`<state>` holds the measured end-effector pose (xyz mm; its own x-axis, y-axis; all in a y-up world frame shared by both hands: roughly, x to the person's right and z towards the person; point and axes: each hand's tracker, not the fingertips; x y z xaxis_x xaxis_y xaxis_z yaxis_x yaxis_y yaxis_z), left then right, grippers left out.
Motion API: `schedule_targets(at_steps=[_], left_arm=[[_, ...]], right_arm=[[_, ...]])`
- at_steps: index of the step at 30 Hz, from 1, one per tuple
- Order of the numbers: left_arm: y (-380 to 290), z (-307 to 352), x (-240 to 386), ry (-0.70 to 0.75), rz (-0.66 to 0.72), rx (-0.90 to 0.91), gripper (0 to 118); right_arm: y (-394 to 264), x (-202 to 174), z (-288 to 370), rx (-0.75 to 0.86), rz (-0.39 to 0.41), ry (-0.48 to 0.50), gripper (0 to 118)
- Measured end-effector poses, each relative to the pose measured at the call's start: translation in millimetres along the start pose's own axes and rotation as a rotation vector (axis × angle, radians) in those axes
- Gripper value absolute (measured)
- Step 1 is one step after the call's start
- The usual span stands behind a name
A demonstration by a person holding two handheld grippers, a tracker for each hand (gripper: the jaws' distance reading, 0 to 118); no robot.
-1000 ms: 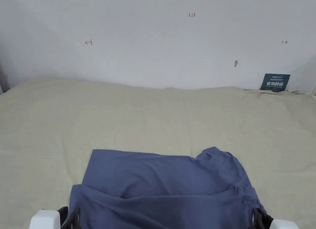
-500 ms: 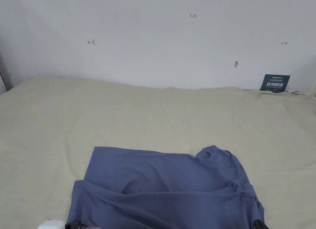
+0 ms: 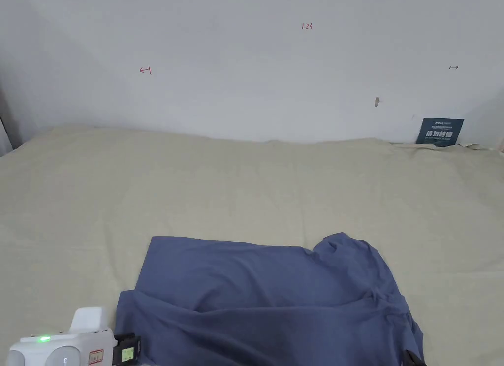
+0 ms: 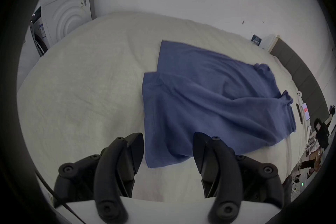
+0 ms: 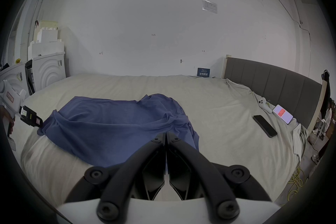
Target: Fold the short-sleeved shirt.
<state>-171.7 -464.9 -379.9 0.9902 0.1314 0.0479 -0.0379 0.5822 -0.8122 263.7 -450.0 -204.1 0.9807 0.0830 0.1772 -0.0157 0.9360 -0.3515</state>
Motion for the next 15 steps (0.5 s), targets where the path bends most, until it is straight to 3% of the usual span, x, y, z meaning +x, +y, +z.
schedule_targets(at_steps=[4, 6, 7, 9, 10, 15], left_arm=[[-7.0, -17.1, 13.4, 0.106, -0.024, -0.108, 58], [-12.5, -6.2, 24.3, 0.119, -0.038, -0.058, 53], [-13.7, -3.2, 30.9, 0.134, -0.05, -0.053, 47], [-17.4, 0.5, 41.1, 0.114, -0.083, -0.044, 19], [-19.2, 8.1, 45.0, 0.114, -0.089, -0.042, 10], [-20.1, 14.4, 40.6, 0.114, -0.137, -0.014, 2]], right_arm=[[-1.5, 0.3, -1.8, -0.012, -0.002, -0.002, 0], [-1.7, 0.1, -2.4, -0.016, -0.002, 0.0, 0], [-1.9, 0.2, -2.7, -0.019, -0.001, 0.001, 0], [-2.7, 0.7, -3.1, -0.02, -0.001, 0.0, 0], [-2.9, 0.8, -4.1, -0.022, -0.003, 0.0, 0], [-5.4, 7.1, -9.5, -0.04, -0.02, 0.003, 0]])
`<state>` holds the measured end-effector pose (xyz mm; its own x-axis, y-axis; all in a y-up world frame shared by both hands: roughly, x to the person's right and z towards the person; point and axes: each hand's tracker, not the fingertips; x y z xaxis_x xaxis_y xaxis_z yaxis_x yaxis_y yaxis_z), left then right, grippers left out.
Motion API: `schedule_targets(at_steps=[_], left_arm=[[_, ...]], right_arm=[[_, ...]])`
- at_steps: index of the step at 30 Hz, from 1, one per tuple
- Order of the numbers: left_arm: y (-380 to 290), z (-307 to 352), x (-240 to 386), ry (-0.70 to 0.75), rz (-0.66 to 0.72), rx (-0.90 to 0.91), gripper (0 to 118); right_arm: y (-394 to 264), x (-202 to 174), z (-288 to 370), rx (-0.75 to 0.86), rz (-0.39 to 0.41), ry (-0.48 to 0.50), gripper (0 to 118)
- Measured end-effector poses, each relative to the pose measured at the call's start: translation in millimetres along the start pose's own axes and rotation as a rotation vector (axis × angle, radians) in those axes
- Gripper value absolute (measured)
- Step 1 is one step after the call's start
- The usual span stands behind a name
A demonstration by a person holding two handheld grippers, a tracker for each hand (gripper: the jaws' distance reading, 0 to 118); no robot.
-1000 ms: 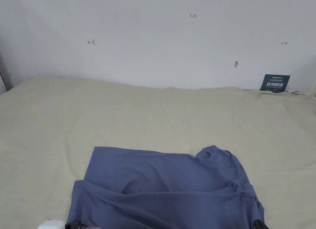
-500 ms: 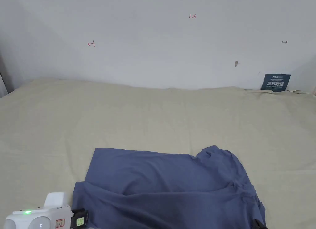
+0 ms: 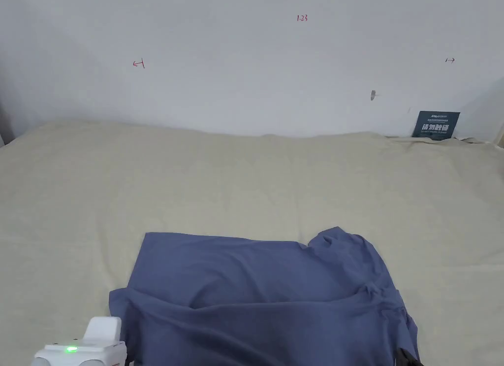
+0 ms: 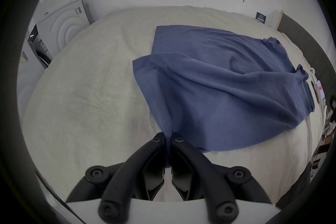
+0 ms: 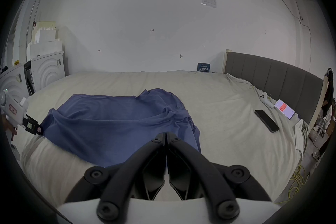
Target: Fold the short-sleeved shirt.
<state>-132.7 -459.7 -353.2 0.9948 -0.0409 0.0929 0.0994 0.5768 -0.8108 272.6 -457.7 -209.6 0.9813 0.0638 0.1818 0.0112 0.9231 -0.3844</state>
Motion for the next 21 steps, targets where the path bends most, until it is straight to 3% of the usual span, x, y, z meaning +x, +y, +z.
schedule_targets(at_steps=[6, 8, 9, 10, 13, 15, 19, 21], left_arm=[[-1.8, 36.9, -14.3, -0.033, -0.014, 0.102, 2], [-2.5, 43.4, -18.7, -0.057, -0.021, 0.117, 2], [-3.6, 46.0, -19.7, -0.057, -0.026, 0.123, 2], [-5.1, 48.1, -20.8, -0.052, -0.034, 0.13, 2], [-9.5, 51.7, -24.6, -0.063, -0.044, 0.139, 2], [-10.6, 52.0, -24.1, -0.062, -0.041, 0.141, 2], [-13.4, 28.0, -37.9, -0.077, -0.022, 0.141, 2], [-12.6, 23.4, -39.6, -0.081, -0.012, 0.138, 2]], right_arm=[[2.6, 23.1, -19.4, -0.118, -0.026, -0.013, 3], [2.6, 33.1, -36.1, -0.184, -0.046, 0.015, 16], [2.8, 40.3, -44.0, -0.224, -0.043, 0.025, 31], [1.1, 44.5, -54.2, -0.238, -0.045, 0.03, 37], [-6.4, 54.5, -82.2, -0.311, -0.048, 0.049, 42], [-11.0, 55.9, -99.9, -0.357, -0.035, 0.053, 52], [-24.8, 55.1, -125.6, -0.478, -0.021, 0.081, 49], [-27.1, 53.8, -124.0, -0.445, -0.024, 0.099, 28]])
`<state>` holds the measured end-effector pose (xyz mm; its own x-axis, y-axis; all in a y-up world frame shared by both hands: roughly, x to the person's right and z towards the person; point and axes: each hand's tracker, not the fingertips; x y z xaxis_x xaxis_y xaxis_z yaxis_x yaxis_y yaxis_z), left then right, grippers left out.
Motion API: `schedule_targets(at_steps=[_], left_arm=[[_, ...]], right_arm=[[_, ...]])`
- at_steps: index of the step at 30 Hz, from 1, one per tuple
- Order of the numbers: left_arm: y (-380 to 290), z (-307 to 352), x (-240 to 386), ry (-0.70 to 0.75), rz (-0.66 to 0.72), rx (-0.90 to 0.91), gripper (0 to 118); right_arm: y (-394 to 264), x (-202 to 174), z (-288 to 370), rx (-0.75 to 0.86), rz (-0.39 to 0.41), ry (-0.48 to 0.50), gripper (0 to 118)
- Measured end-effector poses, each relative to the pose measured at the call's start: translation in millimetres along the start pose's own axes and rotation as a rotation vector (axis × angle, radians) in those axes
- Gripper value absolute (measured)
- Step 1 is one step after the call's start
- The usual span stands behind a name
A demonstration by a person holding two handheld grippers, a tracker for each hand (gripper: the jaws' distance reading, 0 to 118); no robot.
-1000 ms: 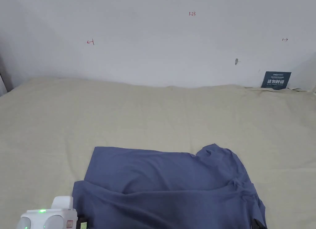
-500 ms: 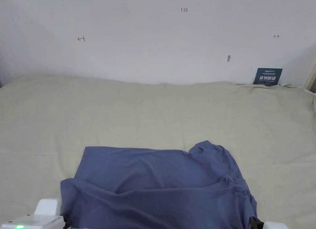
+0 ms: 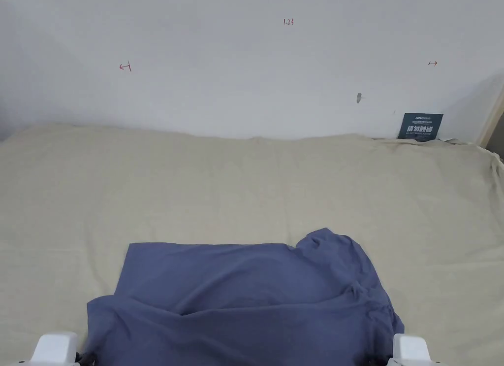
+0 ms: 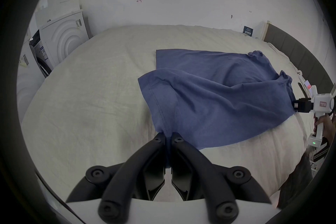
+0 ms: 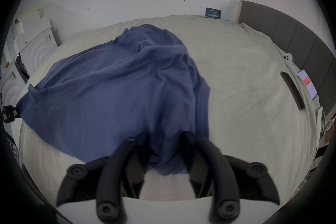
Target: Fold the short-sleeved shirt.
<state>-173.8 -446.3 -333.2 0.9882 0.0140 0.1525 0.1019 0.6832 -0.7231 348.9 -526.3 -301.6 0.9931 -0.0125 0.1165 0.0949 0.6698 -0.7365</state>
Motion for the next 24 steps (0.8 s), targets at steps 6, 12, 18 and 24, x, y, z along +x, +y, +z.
schedule_targets(at_steps=[6, 12, 18, 24], left_arm=[[-1.7, 2.1, -4.8, -0.023, 0.015, 0.003, 1], [3.0, 13.2, -18.5, -0.032, -0.003, 0.023, 0], [-11.3, 36.9, -26.1, -0.074, -0.017, -0.007, 0], [-52.4, 57.8, -20.5, -0.094, -0.052, -0.075, 0]], right_arm=[[4.3, -5.3, 26.0, 0.06, 0.051, -0.018, 14], [11.1, -15.8, 73.1, 0.143, 0.126, -0.064, 13], [-7.4, -13.8, 109.2, 0.149, 0.111, -0.088, 13], [-51.2, -12.7, 125.2, 0.059, 0.078, -0.124, 13]])
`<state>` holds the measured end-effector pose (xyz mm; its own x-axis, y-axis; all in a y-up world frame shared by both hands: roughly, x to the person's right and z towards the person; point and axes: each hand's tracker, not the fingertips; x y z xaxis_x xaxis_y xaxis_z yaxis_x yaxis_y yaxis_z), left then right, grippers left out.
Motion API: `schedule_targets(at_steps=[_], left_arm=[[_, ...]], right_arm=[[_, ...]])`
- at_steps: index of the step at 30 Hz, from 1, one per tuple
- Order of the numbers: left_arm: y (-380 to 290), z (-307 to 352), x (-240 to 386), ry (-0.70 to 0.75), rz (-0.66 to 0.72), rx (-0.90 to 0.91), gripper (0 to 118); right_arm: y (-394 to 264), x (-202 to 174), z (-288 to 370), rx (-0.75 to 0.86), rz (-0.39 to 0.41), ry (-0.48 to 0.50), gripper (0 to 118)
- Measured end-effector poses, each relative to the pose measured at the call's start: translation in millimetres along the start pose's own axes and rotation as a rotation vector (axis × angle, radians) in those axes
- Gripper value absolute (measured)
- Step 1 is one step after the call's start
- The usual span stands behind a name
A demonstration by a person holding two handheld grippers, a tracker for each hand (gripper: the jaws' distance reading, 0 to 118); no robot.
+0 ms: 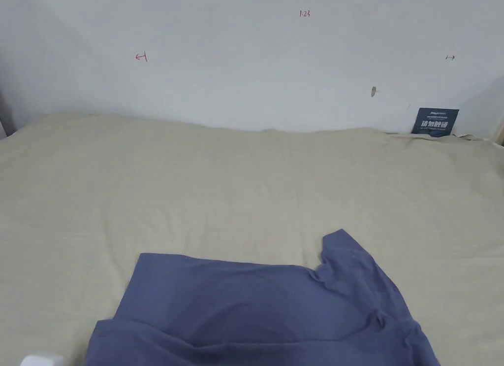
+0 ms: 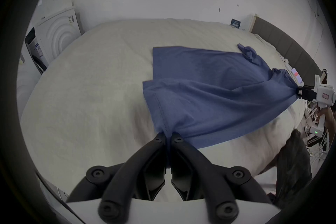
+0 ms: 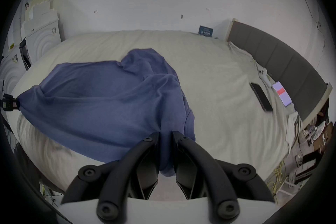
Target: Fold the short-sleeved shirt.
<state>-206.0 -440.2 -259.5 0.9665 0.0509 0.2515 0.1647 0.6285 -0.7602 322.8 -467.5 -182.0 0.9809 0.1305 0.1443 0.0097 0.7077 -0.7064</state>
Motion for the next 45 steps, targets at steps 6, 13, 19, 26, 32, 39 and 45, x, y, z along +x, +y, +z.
schedule_targets(at_steps=[6, 13, 19, 26, 32, 39, 45], left_arm=[[-45.4, -5.1, 14.8, -0.004, 0.005, -0.072, 0], [-50.2, -12.8, 14.8, 0.034, 0.042, -0.042, 0], [-48.7, -4.6, 14.3, 0.037, 0.024, 0.01, 11], [-35.5, 21.8, 19.3, 0.087, -0.006, 0.24, 51], [-7.0, 22.8, 30.0, 0.117, -0.016, 0.396, 48], [21.7, 9.3, 54.0, 0.116, -0.012, 0.482, 0], [30.0, 3.2, 62.2, 0.105, 0.005, 0.505, 0]], right_arm=[[-44.1, -7.9, -7.5, -0.087, 0.037, -0.061, 13], [-56.6, -21.0, -19.1, -0.07, 0.08, -0.095, 14], [-48.0, -17.9, -0.3, -0.026, 0.047, -0.069, 32], [-12.2, -15.9, 47.7, 0.178, -0.024, -0.05, 56], [23.2, -31.4, 51.0, 0.329, -0.046, -0.011, 53], [48.8, -62.8, 33.4, 0.418, -0.048, 0.058, 1], [62.3, -87.2, 27.4, 0.457, -0.017, 0.061, 1]])
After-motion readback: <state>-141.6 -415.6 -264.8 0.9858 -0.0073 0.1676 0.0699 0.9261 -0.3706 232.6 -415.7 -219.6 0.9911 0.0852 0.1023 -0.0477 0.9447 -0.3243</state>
